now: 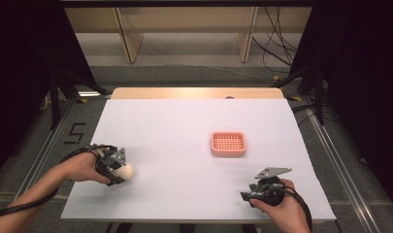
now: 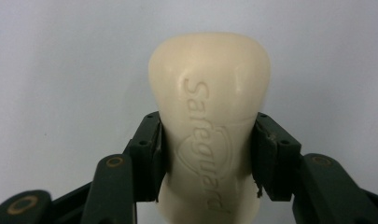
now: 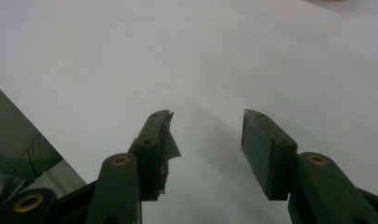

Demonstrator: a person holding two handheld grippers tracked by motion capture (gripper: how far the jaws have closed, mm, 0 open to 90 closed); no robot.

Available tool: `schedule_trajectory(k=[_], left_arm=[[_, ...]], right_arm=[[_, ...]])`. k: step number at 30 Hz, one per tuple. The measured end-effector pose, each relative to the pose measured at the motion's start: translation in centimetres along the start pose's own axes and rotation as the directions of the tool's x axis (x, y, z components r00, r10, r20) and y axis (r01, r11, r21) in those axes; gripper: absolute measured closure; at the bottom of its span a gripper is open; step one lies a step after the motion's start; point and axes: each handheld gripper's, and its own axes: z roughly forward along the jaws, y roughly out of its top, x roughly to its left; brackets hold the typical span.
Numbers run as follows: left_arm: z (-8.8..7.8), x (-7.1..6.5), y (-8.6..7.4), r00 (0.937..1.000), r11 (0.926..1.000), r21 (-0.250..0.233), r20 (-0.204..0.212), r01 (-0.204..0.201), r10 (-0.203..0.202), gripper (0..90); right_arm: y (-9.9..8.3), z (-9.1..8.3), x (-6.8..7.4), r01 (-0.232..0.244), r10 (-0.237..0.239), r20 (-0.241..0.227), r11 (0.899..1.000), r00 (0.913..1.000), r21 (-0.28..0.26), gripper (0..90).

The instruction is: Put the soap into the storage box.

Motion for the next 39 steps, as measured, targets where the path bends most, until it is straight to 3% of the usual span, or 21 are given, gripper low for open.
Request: schedule_trajectory(k=[4, 7, 9, 11, 17, 20, 21, 24, 27, 29, 30, 32, 34, 39], left_arm=[[0.0, -0.1, -0.2, 0.9998, 0.9997, -0.018, -0.010, 0.018, -0.019, 49.5], [0.0, -0.2, -0.4, 0.9985, 0.9969, -0.063, -0.024, 0.047, -0.049, 49.5], [-0.1, -0.2, -0.4, 0.9986, 0.9967, -0.069, -0.030, 0.042, -0.044, 49.5], [-0.2, -0.3, -0.4, 0.9978, 0.9939, -0.095, -0.030, 0.056, -0.060, 49.5], [-0.6, -0.4, -0.6, 0.9968, 0.9895, -0.131, -0.042, 0.062, -0.068, 49.5], [-0.7, -0.5, -0.6, 0.9959, 0.9861, -0.149, -0.040, 0.074, -0.081, 49.5], [-0.7, -0.6, -0.7, 0.9939, 0.9805, -0.174, -0.046, 0.091, -0.100, 49.5], [-0.9, -0.6, -0.7, 0.9947, 0.9806, -0.182, -0.057, 0.073, -0.085, 49.5], [-1.0, -1.0, -0.6, 0.9914, 0.9699, -0.224, -0.066, 0.096, -0.113, 49.5], [-1.0, -1.1, -0.6, 0.9906, 0.9667, -0.235, -0.067, 0.101, -0.120, 49.5], [-1.0, -1.0, -0.6, 0.9916, 0.9683, -0.235, -0.076, 0.084, -0.104, 49.5], [-1.1, -1.1, -0.6, 0.9907, 0.9663, -0.239, -0.071, 0.097, -0.117, 49.6], [-1.0, -1.2, -0.7, 0.9887, 0.9581, -0.264, -0.068, 0.111, -0.134, 49.5], [-1.0, -1.3, -0.9, 0.9857, 0.9469, -0.298, -0.079, 0.120, -0.149, 49.6]], right_arm=[[0.0, -0.1, 0.1, -0.015, 0.015, 0.002, 1.000, 0.9999, 0.006, 52.9], [0.0, -0.2, 0.1, -0.021, 0.021, 0.000, 1.000, 0.9998, 0.006, 52.9], [-0.1, 0.0, 0.1, -0.028, 0.028, -0.003, 0.999, 0.9996, -0.018, 52.9], [0.0, -0.2, 0.1, -0.022, 0.022, 0.000, 1.000, 0.9998, 0.007, 52.9], [0.0, -0.1, 0.0, -0.005, 0.005, -0.001, 1.000, 1.0000, -0.005, 52.9], [0.0, -0.1, 0.0, -0.008, 0.008, 0.000, 1.000, 1.0000, -0.005, 52.9], [0.0, -0.1, 0.0, -0.008, 0.008, 0.000, 1.000, 1.0000, -0.005, 52.9], [0.0, -0.2, 0.2, -0.035, 0.035, -0.001, 0.999, 0.9994, 0.010, 52.9], [-0.1, -0.1, 0.3, -0.057, 0.057, 0.004, 0.998, 0.9984, -0.008, 52.9], [0.0, -0.3, 0.3, -0.052, 0.052, 0.005, 0.999, 0.9986, 0.010, 52.9], [0.0, -0.3, 0.3, -0.051, 0.051, 0.005, 0.999, 0.9987, 0.015, 52.9], [0.0, -0.4, 0.3, -0.055, 0.055, 0.005, 0.998, 0.9985, 0.012, 52.9], [0.0, -0.4, 0.3, -0.056, 0.056, 0.005, 0.998, 0.9984, 0.012, 52.9], [0.0, -0.3, 0.2, -0.039, 0.039, 0.005, 0.999, 0.9992, -0.001, 52.9]])
